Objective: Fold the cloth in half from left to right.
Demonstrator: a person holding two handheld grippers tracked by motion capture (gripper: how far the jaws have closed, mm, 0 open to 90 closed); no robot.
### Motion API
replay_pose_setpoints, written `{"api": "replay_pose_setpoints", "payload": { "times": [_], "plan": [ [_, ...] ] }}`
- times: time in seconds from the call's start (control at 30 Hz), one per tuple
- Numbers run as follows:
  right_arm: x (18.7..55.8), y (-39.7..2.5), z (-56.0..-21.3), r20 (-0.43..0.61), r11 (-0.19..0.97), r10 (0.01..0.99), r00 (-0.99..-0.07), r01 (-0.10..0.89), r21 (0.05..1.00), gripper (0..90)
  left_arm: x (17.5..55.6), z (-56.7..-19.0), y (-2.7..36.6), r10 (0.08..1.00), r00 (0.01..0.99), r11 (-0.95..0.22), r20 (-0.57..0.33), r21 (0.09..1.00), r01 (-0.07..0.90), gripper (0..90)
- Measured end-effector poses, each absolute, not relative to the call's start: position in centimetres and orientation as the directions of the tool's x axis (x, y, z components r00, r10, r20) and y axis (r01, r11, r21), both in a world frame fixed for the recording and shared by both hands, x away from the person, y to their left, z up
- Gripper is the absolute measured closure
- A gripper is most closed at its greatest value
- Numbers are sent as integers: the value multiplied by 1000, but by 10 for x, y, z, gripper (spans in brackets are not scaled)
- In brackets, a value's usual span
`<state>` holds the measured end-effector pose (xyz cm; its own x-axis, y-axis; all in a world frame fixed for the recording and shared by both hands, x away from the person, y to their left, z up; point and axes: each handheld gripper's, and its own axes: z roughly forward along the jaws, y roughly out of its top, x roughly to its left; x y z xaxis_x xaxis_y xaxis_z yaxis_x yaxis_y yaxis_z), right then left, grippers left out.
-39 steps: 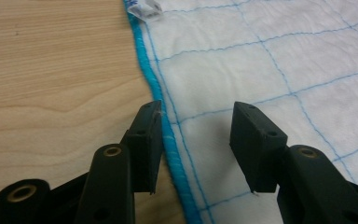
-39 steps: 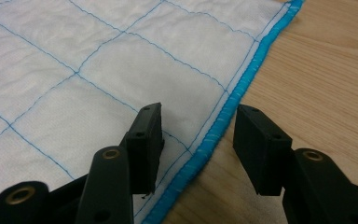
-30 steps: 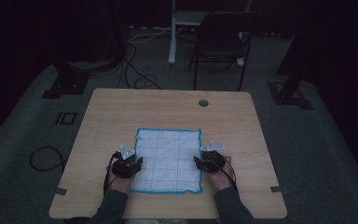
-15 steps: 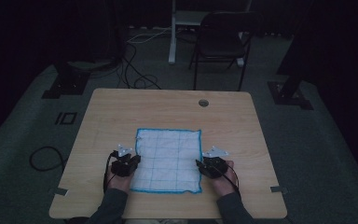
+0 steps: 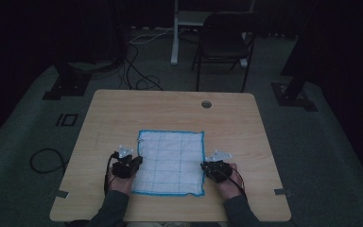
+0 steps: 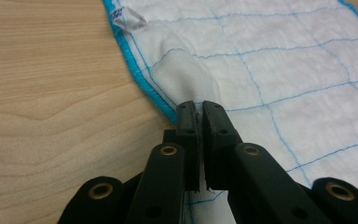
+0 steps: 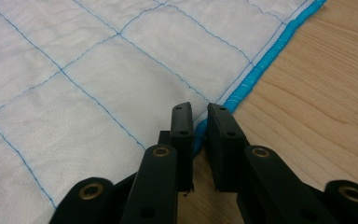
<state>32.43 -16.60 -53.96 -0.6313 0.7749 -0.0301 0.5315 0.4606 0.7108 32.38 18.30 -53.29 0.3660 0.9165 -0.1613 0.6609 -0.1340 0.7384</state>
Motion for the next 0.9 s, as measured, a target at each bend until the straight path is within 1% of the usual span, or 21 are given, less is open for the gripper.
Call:
{"api": "replay_pose_setpoints", "payload": {
  "times": [0.33,0.9],
  "plan": [
    [323,-168,-542,-19,438,783,-622,530,726,809,323,-518,178,898,400,-125,-183,766,630,868],
    [323,-169,-543,-1,420,786,-618,534,733,817,325,-491,156,853,493,-168,-171,804,570,868]
  ]
}}
